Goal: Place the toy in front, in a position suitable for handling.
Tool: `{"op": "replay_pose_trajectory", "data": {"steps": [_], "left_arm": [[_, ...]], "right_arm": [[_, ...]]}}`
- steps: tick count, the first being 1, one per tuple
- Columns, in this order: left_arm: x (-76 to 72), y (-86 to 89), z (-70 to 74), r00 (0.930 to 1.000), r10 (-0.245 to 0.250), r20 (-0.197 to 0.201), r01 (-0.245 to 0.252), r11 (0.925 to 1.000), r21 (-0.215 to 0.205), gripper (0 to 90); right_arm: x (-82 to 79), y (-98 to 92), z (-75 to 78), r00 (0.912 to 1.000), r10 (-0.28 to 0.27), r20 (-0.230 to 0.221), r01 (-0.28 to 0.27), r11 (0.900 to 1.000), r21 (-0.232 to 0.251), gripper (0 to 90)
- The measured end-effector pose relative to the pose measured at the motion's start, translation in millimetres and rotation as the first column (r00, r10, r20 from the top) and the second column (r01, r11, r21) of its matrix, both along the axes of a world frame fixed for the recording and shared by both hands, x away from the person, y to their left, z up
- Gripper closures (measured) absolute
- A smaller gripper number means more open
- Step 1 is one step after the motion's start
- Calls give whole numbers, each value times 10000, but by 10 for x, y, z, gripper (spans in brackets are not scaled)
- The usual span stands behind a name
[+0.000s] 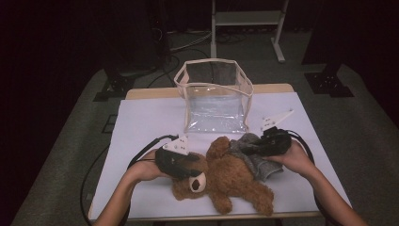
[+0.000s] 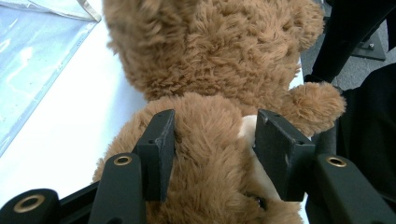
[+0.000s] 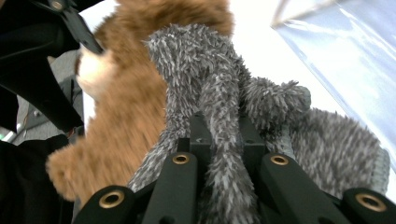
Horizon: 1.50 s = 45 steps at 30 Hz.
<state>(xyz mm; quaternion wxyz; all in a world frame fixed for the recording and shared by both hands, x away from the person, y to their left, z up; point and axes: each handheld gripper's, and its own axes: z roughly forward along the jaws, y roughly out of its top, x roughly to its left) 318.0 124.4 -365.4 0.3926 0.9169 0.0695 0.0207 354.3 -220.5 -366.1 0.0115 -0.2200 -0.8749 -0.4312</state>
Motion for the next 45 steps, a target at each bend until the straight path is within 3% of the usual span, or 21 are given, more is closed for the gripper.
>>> {"op": "replay_pose_trajectory", "data": {"steps": [5, 9, 10, 16, 18, 21, 27, 32, 38, 41, 45], "left_arm": [[2, -7, 3, 10000, 10, 48, -10, 10000, 17, 479], [8, -16, 5, 10000, -32, 39, 32, 10000, 37, 477], [11, -23, 11, 10000, -52, 47, 51, 9999, 97, 476], [15, -24, 11, 10000, -35, 24, 35, 10000, 67, 476], [12, -25, 12, 10000, -16, 56, 15, 10000, 66, 476], [15, -25, 10, 10000, -28, 35, 28, 10000, 53, 476], [15, -24, 7, 10000, -19, 5, 19, 10000, -2, 476], [20, -14, 4, 10000, -44, 20, 44, 10000, -29, 476], [20, -11, 4, 10000, -55, 28, 55, 10000, -33, 475], [18, -13, 4, 10000, -64, 43, 64, 10000, -33, 476], [19, -17, 5, 10000, -51, 57, 51, 10000, -1, 473]], "right_arm": [[-18, -269, -61, 9978, -640, -175, 643, 9978, 183, 804], [-47, -331, -35, 9966, -814, -99, 816, 9965, 195, 804], [-67, -282, 20, 9976, -679, 133, 678, 9976, 132, 804], [-154, -67, 165, 9986, 16, 522, -27, 9998, 206, 803], [-211, 76, 181, 9968, 443, 659, -455, 9988, 175, 803], [-222, 146, 163, 9963, 578, 643, -594, 9980, 233, 803], [-133, 368, 226, 9943, 753, 752, -769, 9969, 176, 803], [26, 703, 248, 9913, 1157, 633, -1142, 9931, -271, 803], [109, 829, 103, 9896, 1414, 265, -1382, 9855, -989, 804], [114, 781, 90, 9918, 1275, 45, -1266, 9879, -896, 804], [77, 760, 198, 9922, 1198, 344, -1177, 9913, -583, 803]]}}
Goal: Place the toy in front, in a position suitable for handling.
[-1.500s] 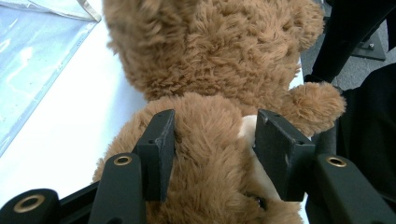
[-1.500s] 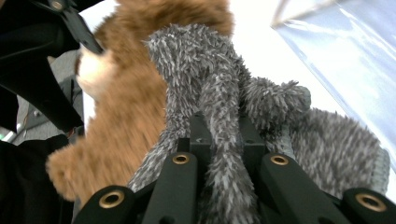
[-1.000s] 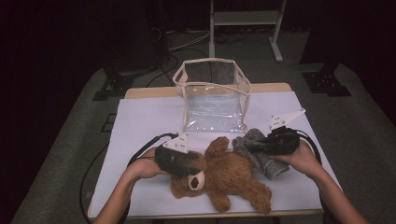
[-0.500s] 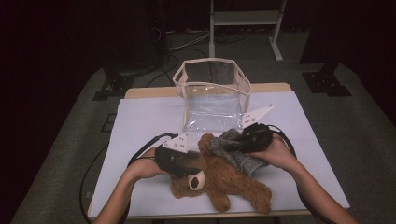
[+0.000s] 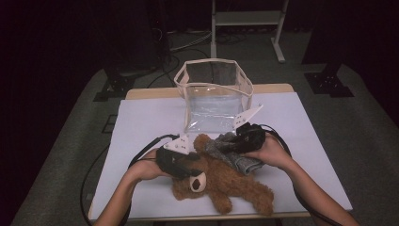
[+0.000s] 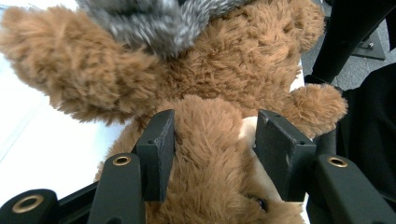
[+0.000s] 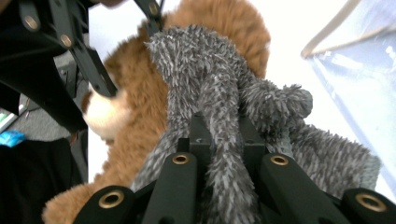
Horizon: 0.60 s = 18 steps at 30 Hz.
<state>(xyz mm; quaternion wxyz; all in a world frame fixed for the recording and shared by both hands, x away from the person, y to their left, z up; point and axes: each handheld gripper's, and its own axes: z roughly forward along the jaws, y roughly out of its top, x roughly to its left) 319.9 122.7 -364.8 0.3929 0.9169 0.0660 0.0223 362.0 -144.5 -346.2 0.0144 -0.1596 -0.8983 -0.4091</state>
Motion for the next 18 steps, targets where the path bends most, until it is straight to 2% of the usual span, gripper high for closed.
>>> {"op": "replay_pose_trajectory", "data": {"steps": [2, 6, 10, 13, 14, 15, 16, 17, 18], "left_arm": [[-1, 3, -1, 10000, 19, -13, -19, 10000, -10, 473], [-2, 3, -2, 10000, 13, -46, -13, 10000, -41, 472], [-1, 0, 2, 10000, 0, -24, 0, 10000, -12, 472], [0, 4, 7, 10000, 11, -14, -11, 10000, -15, 471], [0, 4, 7, 10000, 11, -14, -11, 10000, -15, 470], [4, -5, 31, 9999, 52, 106, -52, 10000, -68, 468], [4, -5, 31, 9999, 52, 106, -52, 10000, -68, 466], [13, -24, 79, 9991, 175, 394, -168, 9997, -167, 466], [13, -24, 79, 9991, 175, 394, -168, 9997, -167, 467]], "right_arm": [[-5, 13, 13, 10000, 49, 41, -49, 10000, 30, 803], [-9, -9, -93, 9998, 118, -158, -121, 9996, -236, 803], [-40, -156, -104, 9998, -79, -175, 78, 9999, -95, 803], [-89, -360, -93, 9991, -404, -162, 404, 9992, -26, 803], [-89, -360, -93, 9991, -404, -162, 404, 9992, -26, 803], [-106, -469, -115, 9984, -527, -222, 530, 9985, 125, 803], [-106, -469, -115, 9984, -527, -222, 530, 9985, 125, 803], [-128, -553, -143, 9972, -696, -283, 702, 9972, 240, 803], [-128, -553, -143, 9972, -696, -283, 702, 9972, 240, 803]]}}
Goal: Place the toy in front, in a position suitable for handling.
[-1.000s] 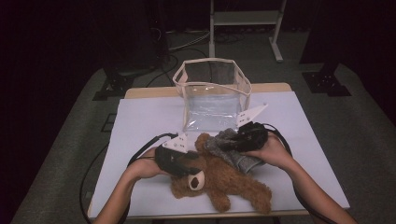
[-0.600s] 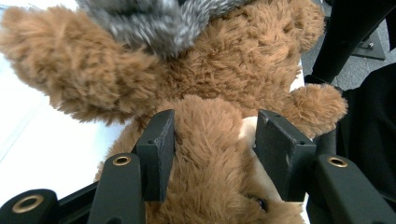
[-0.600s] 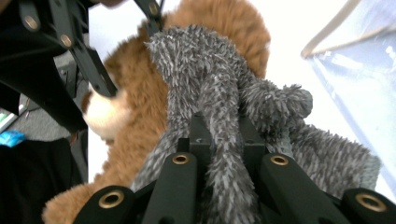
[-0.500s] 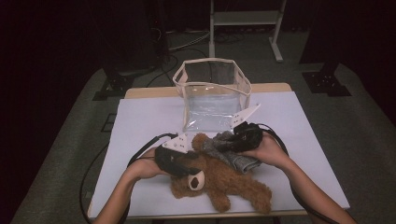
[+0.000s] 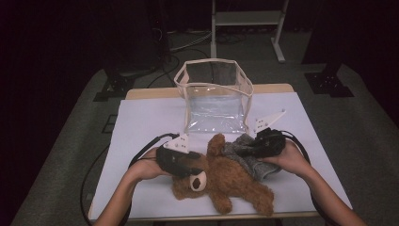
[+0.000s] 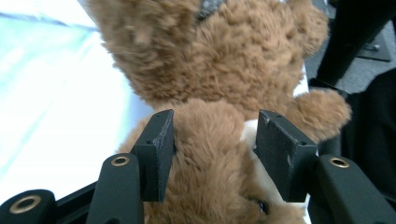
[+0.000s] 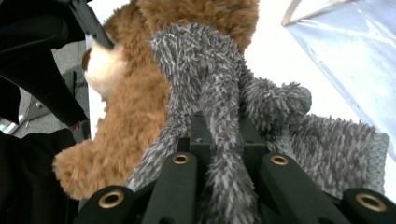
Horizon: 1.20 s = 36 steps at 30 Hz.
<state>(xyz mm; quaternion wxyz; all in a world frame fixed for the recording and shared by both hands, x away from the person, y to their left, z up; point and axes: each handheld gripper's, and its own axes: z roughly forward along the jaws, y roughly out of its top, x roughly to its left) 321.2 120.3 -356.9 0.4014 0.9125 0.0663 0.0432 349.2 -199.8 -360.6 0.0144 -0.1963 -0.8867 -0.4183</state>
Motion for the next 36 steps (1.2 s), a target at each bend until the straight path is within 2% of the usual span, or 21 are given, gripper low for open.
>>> {"op": "replay_pose_trajectory", "data": {"steps": [1, 3, 6, 9, 13, 14, 19, 21, 22, 23, 26, 28, 30, 32, 34, 35, 36], "left_arm": [[14, -41, 30, 9996, 146, 225, -144, 9998, -104, 467], [44, -98, 30, 9991, 246, 359, -240, 9996, -160, 467], [73, -155, 26, 9990, 314, 316, -302, 9989, -371, 467], [109, -237, 33, 9997, 132, 195, -120, 9982, -594, 473], [112, -369, 1, 9997, -197, 158, 201, 9994, -266, 473], [110, -399, -14, 9996, -236, 126, 240, 9993, -277, 473], [109, -516, -91, 9988, -484, -115, 484, 9988, 10, 473], [104, -553, -118, 9983, -567, -158, 570, 9983, 150, 473], [101, -569, -116, 9980, -614, -149, 617, 9979, 209, 473], [101, -569, -116, 9980, -614, -149, 617, 9979, 209, 473], [95, -578, -111, 9980, -610, -136, 614, 9977, 285, 473], [93, -582, -112, 9976, -685, -93, 688, 9971, 330, 473], [84, -585, -115, 9977, -677, -54, 679, 9972, 328, 473], [75, -578, -118, 9977, -665, -127, 668, 9973, 295, 473], [72, -554, -118, 9979, -651, -67, 653, 9974, 298, 468], [72, -502, -106, 9978, -663, 4, 662, 9974, 270, 461], [72, -502, -106, 9978, -663, 4, 662, 9974, 270, 458]], "right_arm": [[-20, -63, -27, 9999, -90, -66, 91, 9998, 184, 803], [-40, -112, -43, 9999, -145, -78, 148, 9993, 335, 803], [-63, -155, -52, 9998, -175, -45, 177, 9989, 439, 803], [-70, -177, -55, 9998, -202, -55, 204, 9987, 466, 802], [-72, -225, -45, 9994, -346, -83, 349, 9982, 483, 802], [-73, -257, -11, 9993, -380, -53, 382, 9972, 639, 801], [-81, -276, 130, 9984, -535, 186, 519, 9954, 811, 801], [-71, -259, 258, 9974, -523, 497, 475, 9944, 939, 801], [-62, -206, 377, 9962, -561, 668, 488, 9933, 1051, 801], [-52, -165, 431, 9958, -519, 759, 436, 9934, 1064, 801], [-30, -50, 521, 9949, -468, 894, 376, 9941, 1018, 801], [27, 156, 585, 9947, -278, 987, 188, 9957, 910, 801], [48, 223, 585, 9955, -231, 916, 151, 9961, 871, 801], [87, 347, 536, 9971, -153, 740, 116, 9986, 509, 802], [120, 419, 424, 9987, -147, 493, 144, 9999, 66, 802], [150, 411, 291, 9996, -167, 219, 174, 9994, -291, 803], [150, 411, 291, 9996, -167, 219, 174, 9994, -291, 803]]}}
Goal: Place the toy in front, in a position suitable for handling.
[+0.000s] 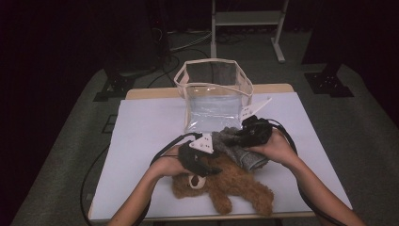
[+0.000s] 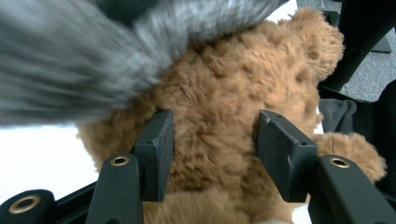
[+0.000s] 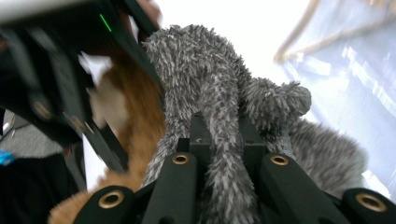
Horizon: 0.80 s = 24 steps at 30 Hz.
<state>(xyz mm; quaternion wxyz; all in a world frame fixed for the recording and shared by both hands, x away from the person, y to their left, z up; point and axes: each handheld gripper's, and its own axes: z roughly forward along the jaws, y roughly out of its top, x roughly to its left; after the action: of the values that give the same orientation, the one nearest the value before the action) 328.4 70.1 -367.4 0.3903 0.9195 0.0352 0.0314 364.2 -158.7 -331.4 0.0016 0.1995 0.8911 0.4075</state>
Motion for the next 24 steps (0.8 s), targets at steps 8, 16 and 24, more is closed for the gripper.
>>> {"op": "replay_pose_trajectory", "data": {"steps": [8, 16, 24], "left_arm": [[-49, 474, 184, 9956, 901, 257, -886, 9945, -554, 446], [-78, 605, 19, 9928, 1152, -331, -1176, 9895, -835, 455], [-65, 567, 38, 9940, 1080, -151, -1088, 9917, -678, 453]], "right_arm": [[35, -273, -238, 9974, -301, -657, 319, 9991, 269, 804], [-30, -233, -138, 9995, -190, -261, 194, 9997, 158, 803], [-231, 145, 107, 9959, 759, 490, -761, 9971, 19, 803]]}}
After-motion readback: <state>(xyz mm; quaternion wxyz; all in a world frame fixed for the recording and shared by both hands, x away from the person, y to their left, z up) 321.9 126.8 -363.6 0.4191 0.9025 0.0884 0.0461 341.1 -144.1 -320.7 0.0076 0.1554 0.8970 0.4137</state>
